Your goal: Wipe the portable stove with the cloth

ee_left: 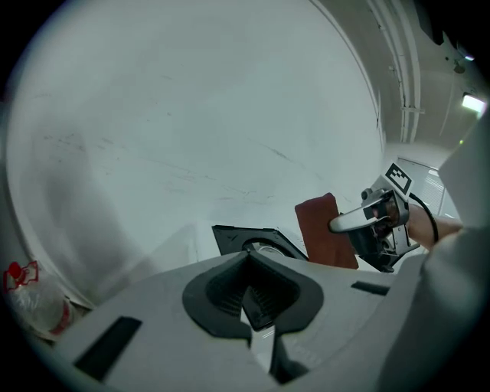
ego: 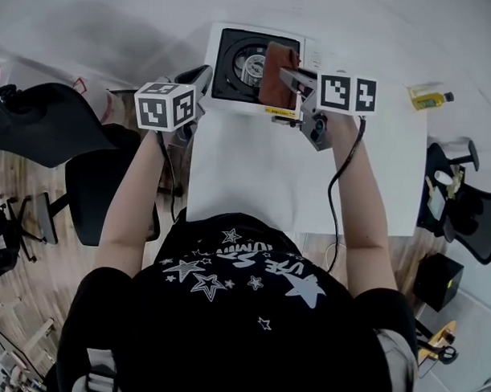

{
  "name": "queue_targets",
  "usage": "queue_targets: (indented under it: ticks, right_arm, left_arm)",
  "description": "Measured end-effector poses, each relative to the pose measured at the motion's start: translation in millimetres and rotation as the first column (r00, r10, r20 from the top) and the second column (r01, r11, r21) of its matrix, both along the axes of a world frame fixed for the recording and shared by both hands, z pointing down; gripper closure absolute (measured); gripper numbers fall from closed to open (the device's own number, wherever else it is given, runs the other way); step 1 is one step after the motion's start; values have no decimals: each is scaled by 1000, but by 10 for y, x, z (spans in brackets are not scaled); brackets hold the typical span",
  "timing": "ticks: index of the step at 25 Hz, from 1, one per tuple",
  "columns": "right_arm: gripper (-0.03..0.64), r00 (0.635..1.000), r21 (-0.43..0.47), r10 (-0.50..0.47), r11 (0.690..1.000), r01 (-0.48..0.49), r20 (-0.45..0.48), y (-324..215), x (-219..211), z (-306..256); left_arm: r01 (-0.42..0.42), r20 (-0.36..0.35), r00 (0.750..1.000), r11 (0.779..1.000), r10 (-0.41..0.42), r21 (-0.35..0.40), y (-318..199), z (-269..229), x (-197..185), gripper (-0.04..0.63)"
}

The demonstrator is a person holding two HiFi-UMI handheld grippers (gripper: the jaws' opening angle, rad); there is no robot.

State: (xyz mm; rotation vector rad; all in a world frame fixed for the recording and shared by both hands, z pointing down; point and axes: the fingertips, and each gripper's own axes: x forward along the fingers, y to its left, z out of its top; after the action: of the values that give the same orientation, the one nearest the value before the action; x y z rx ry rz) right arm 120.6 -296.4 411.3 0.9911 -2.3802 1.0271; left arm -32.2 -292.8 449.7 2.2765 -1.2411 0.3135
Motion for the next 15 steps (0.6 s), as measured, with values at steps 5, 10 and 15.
queue_targets:
  ticks: [5,10,15]
  right_arm:
    - [554,994,-30,-100,994,102,52,168,-774,71]
    - [554,977,-69,-160,983,171,144,318,-1384,136]
    - [554,982,-80,-184,979,188,47,345,-1667,528]
  left_arm:
    - [37,-2,999,999,-37,-2,72,13,-388,588]
    - [51,3,999,998,-51,-23,127,87,-615,588]
    - [44,13,999,997,-43,-56,186,244,-754,588]
